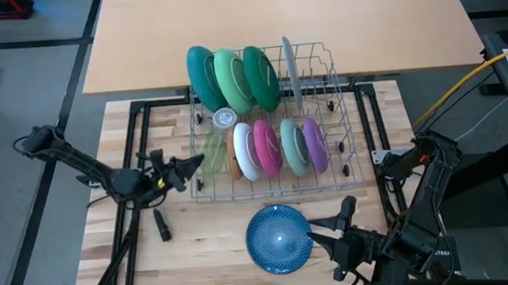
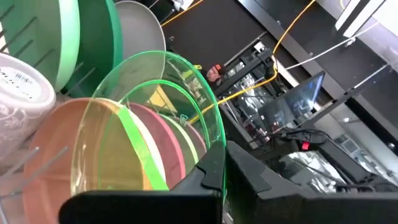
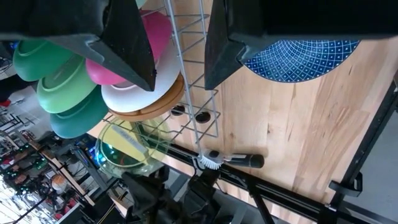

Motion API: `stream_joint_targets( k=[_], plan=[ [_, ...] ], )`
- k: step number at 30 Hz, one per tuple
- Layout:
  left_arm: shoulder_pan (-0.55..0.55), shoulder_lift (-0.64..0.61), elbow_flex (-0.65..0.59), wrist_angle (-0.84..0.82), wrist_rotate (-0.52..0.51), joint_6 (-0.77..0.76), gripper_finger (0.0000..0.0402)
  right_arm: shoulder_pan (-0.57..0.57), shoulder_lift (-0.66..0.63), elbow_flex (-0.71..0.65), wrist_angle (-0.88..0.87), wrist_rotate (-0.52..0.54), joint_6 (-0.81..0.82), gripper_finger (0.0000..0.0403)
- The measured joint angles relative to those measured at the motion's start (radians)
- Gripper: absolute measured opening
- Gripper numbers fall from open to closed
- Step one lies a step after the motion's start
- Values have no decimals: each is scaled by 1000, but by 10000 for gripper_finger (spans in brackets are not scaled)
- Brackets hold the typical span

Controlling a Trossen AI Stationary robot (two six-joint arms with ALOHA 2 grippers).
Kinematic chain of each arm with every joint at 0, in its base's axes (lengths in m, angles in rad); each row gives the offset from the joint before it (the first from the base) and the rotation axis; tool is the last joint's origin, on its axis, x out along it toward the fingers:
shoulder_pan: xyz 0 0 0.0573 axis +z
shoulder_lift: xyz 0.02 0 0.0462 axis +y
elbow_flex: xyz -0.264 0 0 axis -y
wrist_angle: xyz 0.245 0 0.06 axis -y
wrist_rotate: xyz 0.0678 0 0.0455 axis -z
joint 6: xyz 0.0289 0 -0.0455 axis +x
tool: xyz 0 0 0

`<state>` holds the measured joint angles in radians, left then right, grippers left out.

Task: Sort dishes
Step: Put the transparent green plate in the dish rack

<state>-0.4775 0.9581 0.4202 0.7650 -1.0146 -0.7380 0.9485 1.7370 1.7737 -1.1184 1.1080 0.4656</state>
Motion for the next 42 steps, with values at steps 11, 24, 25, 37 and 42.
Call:
stream_joint_targets(
  k=[11, 24, 25, 37, 42],
  plan=[
    [72, 51, 0, 2, 67, -106, 0, 0, 0, 0, 1, 0, 9, 144],
    [109, 126, 0, 1, 69, -145, 0, 0, 0, -1, 1, -28, 12, 144],
    [112, 126, 0, -2, 69, -145, 0, 0, 0, -1, 1, -28, 16, 144],
    [110, 125, 0, -13, 5, -117, 0, 0, 0, -1, 0, -39, 36, 144],
    [110, 125, 0, -21, -10, -121, 0, 0, 0, -1, -1, -39, 57, 144]
  ],
)
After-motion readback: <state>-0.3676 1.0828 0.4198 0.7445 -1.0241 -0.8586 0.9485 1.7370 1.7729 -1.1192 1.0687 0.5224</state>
